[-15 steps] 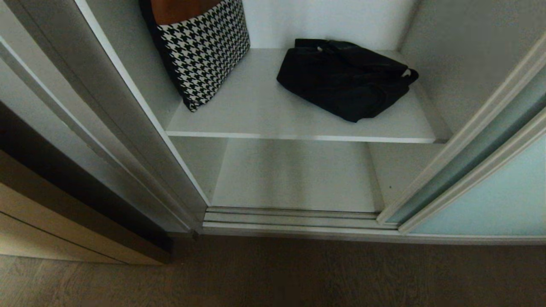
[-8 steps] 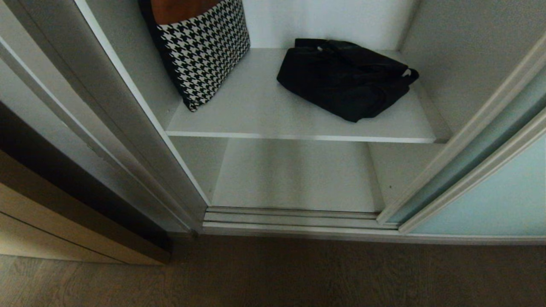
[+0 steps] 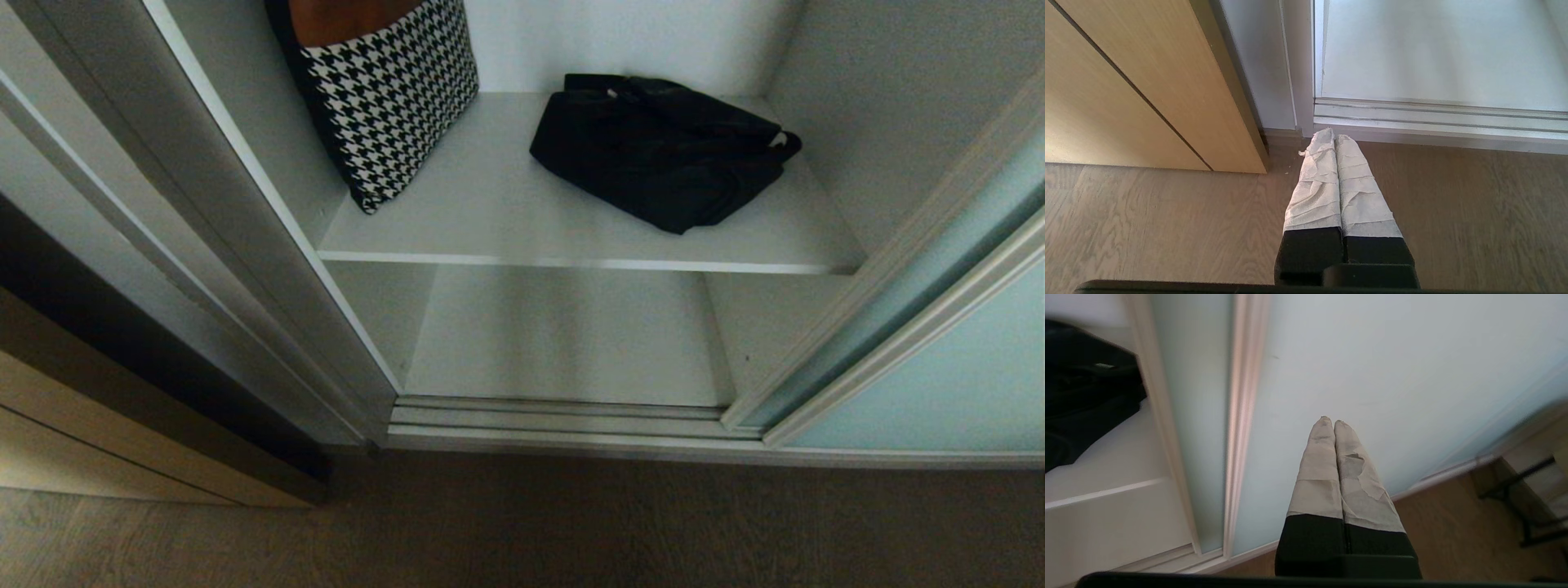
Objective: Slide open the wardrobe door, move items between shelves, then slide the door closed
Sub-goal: Close the door
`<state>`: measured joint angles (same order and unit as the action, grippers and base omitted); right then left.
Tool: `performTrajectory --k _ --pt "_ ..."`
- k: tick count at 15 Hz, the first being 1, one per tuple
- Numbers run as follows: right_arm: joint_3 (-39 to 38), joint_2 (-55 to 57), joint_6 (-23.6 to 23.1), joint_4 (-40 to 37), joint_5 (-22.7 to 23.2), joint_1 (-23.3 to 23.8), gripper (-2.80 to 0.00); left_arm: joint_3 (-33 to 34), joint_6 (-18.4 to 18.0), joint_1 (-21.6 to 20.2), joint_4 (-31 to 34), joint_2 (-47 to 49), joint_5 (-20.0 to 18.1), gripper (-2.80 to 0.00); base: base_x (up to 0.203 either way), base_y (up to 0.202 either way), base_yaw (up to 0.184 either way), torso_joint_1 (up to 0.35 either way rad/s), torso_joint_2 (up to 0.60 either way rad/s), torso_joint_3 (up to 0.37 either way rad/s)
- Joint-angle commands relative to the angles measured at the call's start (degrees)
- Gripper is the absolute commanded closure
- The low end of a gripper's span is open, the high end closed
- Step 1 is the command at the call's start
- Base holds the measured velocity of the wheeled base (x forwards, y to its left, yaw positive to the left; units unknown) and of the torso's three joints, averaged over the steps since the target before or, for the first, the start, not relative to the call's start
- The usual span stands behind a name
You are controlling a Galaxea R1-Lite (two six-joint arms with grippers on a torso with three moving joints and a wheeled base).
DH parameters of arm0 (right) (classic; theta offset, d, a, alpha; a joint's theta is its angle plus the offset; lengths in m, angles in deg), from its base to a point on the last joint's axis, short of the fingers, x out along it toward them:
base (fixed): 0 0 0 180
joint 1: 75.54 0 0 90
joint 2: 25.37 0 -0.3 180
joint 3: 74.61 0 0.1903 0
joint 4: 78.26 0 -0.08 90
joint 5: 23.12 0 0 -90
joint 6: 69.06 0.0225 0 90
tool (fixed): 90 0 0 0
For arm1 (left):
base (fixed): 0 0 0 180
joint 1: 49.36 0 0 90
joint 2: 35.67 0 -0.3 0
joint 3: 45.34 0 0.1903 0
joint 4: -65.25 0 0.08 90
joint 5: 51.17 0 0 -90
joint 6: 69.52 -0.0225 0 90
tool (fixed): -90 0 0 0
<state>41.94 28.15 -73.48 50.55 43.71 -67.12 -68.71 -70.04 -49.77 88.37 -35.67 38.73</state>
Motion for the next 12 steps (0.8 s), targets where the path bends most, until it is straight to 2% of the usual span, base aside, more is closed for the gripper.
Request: performTrajectory --k 1,5,7,10,12 --pt "1.8 2.1 -0.4 -0.4 4.9 5.9 0.0 0.0 0.0 0.0 0.0 0.1 0.0 0.0 0.0 0.0 0.0 0.0 0.0 0.0" --pt "6.4 7.4 -0.8 0.3 16.5 16.1 0.0 0.0 0.0 0.0 0.0 0.2 0.0 0.0 0.0 0.0 0.0 0.0 0.0 0.0" --pt "8.5 10.1 -0.8 1.3 22.9 23.4 0.0 0.0 0.0 0.0 0.0 0.1 0.0 0.0 0.0 0.0 0.0 0.0 0.0 0.0" --pt "10.0 13.1 -0.8 4.8 38.3 37.1 0.0 0.0 0.0 0.0 0.0 0.1 0.0 0.0 0.0 0.0 0.0 0.0 0.0 0.0" --pt "10.2 14.9 -0.4 6.9 46.5 43.6 0.0 0.0 0.0 0.0 0.0 0.1 0.0 0.0 0.0 0.0 0.0 0.0 0.0 0.0"
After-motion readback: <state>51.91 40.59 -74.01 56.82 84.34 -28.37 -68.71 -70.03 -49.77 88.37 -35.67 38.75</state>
